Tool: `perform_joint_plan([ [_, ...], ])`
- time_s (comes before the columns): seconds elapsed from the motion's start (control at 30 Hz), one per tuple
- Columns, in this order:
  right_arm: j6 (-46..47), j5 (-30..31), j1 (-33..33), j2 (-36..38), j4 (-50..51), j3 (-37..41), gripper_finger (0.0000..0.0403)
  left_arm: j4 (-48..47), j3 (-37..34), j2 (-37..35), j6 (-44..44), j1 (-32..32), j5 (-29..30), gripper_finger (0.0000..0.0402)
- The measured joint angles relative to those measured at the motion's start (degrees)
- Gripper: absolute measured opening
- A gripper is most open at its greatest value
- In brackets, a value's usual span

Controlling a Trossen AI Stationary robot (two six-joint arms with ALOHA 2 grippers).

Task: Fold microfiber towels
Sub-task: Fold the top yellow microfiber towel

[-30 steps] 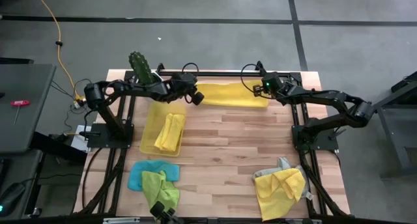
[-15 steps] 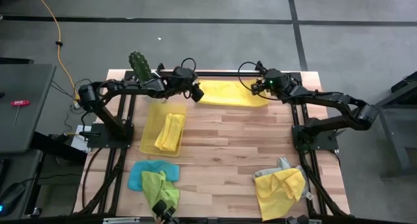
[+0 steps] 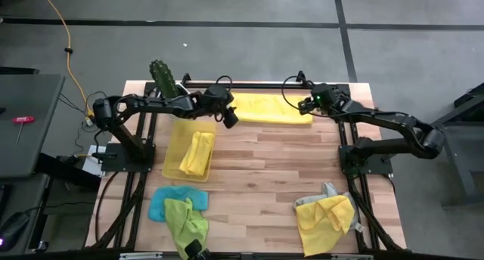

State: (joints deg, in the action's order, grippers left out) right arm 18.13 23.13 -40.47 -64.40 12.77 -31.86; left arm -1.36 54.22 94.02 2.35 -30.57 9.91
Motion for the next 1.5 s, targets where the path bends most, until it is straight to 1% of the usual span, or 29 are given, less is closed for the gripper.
perform_joint_plan([
  [0.07,0.01,-1.77,0.0,0.0,-0.66,0.0,0.0209,-1.77,0.0,0.0,0.24,0.29,-2.77,0.0159],
  [0.17,0.02,-3.51,0.12,0.0,-1.04,0.0,0.0209,-4.26,0.0,0.0,1.52,0.68,-5.29,0.0159],
  [0.27,-0.03,-4.1,0.39,0.0,-1.49,0.0,0.0209,-6.06,0.0,0.17,1.74,1.11,-6.18,0.0159],
  [0.37,-0.11,-4.26,0.37,0.0,-1.95,0.0,0.0209,-6.25,-0.01,1.81,2.11,1.55,-6.26,0.0157],
  [0.43,-0.13,-4.26,0.37,0.0,-2.27,0.0,0.0209,-4.56,0.02,3.62,1.98,1.55,-4.79,0.0149],
  [0.53,-0.16,-4.64,0.37,0.0,-2.7,0.0,0.0209,-3.86,0.3,6.56,1.35,1.5,-1.66,0.0114],
  [0.6,-0.15,-4.89,0.39,0.0,-2.75,0.0,0.0209,-3.66,1.5,7.82,1.04,1.27,0.68,0.0076],
  [0.67,-0.14,-5.38,0.37,0.0,-2.75,0.0,0.0209,-3.51,3.01,7.87,0.52,0.9,1.6,0.0029],
  [0.7,-0.15,-5.62,0.39,0.0,-2.73,0.0,0.0209,-3.16,3.77,7.87,0.12,0.87,1.83,0.0015],
  [0.73,-0.06,-5.83,0.39,0.0,-2.73,0.0,0.0209,-3.26,4.38,7.86,0.02,0.87,2.33,0.001],
  [0.87,-0.13,-7.24,0.39,-0.02,-2.76,0.0,0.0209,-6.21,6.72,7.87,-0.96,0.43,2.73,0.0004],
  [0.97,-0.43,-7.6,0.37,-0.02,-2.73,0.0,0.0208,-8.17,7.54,9.01,-1.07,-0.07,0.57,0.0002],
  [1.07,-1.69,-11.76,0.37,-0.02,-2.49,0.0,0.0208,-9.08,8.46,11.17,-0.94,-0.33,-0.95,0.0],
  [1.17,-3.06,-16.79,0.37,-0.02,-1.25,0.0,0.0208,-11.3,9.94,14.15,-0.61,-0.39,-1.16,0.0],
  [1.23,-3.19,-18.62,0.39,-0.04,-0.19,0.0,0.0208,-11.74,10.68,16.15,-0.62,-0.28,-1.04,0.0],
  [1.37,-3.44,-18.68,0.37,-0.04,1.16,0.0,0.0208,-11.82,12.41,18.29,-0.6,-0.03,-1.96,0.0],
  [1.5,-3.33,-18.82,0.39,-0.04,2.25,0.0,0.0208,-16.21,13.43,19.3,-0.48,0.48,-2.36,0.0],
])
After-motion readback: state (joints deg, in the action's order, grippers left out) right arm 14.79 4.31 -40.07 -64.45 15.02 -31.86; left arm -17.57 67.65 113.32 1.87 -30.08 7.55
